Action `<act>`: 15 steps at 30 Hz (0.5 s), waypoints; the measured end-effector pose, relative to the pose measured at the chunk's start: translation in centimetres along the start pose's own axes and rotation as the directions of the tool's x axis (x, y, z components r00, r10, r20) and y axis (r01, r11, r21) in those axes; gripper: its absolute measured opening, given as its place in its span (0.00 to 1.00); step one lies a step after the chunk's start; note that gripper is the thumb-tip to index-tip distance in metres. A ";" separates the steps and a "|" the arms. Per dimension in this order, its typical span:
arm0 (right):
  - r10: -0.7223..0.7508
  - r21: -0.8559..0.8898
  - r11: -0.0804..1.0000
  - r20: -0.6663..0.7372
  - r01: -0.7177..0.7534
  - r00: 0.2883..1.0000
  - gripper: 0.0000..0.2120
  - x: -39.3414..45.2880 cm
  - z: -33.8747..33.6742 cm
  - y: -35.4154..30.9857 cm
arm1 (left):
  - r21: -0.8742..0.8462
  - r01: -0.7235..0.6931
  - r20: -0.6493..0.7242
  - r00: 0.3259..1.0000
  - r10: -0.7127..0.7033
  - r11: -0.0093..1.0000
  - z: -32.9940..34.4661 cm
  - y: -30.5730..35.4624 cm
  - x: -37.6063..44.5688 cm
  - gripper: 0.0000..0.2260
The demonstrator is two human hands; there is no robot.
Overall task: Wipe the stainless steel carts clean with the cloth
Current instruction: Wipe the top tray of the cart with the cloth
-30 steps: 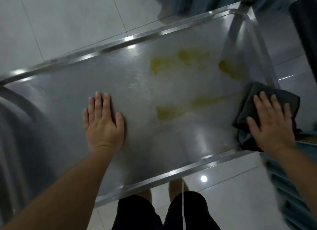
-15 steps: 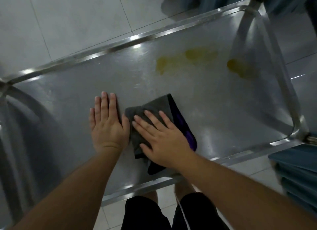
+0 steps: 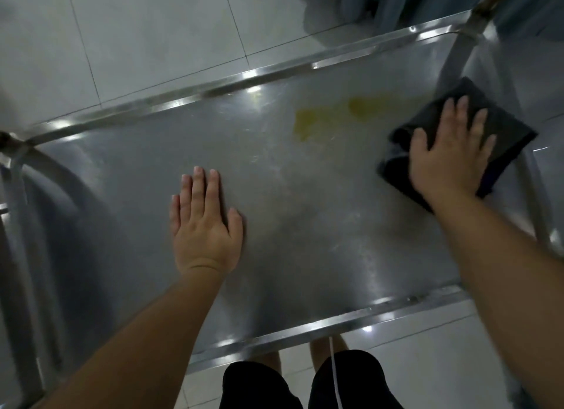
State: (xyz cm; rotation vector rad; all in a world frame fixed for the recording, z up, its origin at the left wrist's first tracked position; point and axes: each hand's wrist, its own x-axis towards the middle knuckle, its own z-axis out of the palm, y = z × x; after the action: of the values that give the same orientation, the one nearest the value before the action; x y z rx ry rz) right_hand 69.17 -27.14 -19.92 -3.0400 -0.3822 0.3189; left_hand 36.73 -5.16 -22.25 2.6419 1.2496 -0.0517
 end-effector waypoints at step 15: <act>-0.855 -0.051 0.497 0.146 0.866 0.498 0.36 -2.9 3.0 -17.6 | -0.002 -0.009 -0.026 1.000 0.009 1.000 0.4 -0.3 0.2 0.33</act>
State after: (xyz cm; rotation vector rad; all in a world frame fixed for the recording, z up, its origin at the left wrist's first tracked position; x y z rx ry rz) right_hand 61.57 -10.73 -20.72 -2.4496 -1.8878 0.3641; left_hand 36.66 -4.95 -22.67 2.6544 1.2458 -0.0143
